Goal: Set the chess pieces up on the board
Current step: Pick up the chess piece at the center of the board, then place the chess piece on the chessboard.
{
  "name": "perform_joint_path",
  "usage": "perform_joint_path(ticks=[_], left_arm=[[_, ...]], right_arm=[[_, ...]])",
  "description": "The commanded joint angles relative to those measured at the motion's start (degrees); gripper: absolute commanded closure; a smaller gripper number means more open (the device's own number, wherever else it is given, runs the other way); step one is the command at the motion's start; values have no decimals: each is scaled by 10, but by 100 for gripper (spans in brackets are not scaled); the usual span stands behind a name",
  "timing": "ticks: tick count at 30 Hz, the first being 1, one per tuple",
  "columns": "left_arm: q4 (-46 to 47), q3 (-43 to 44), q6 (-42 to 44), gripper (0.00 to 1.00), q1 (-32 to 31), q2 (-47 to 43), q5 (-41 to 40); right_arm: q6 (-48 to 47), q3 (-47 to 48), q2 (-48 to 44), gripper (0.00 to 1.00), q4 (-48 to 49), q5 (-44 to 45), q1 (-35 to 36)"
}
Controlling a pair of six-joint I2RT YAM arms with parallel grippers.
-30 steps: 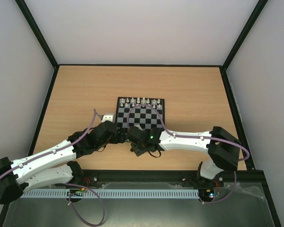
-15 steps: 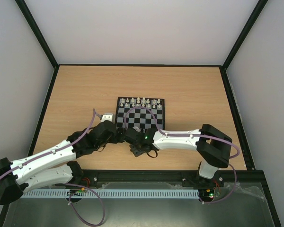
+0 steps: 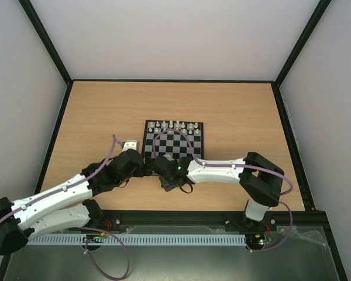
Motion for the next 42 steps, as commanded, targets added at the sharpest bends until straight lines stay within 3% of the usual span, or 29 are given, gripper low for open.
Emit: perform_joint_path(ticks=[1,17,42], left_arm=[[1,-1,2,1,0,-11,1],[-2,-1,2,1,1,-20,-1],[-1,-3,2,1,2,-20,0]], right_arm=[[-4,14,-1,88,-15,12,-6],[-45,60,-13,87,-30,8,-67],[-61,79,41,85,-9,-8,-84]])
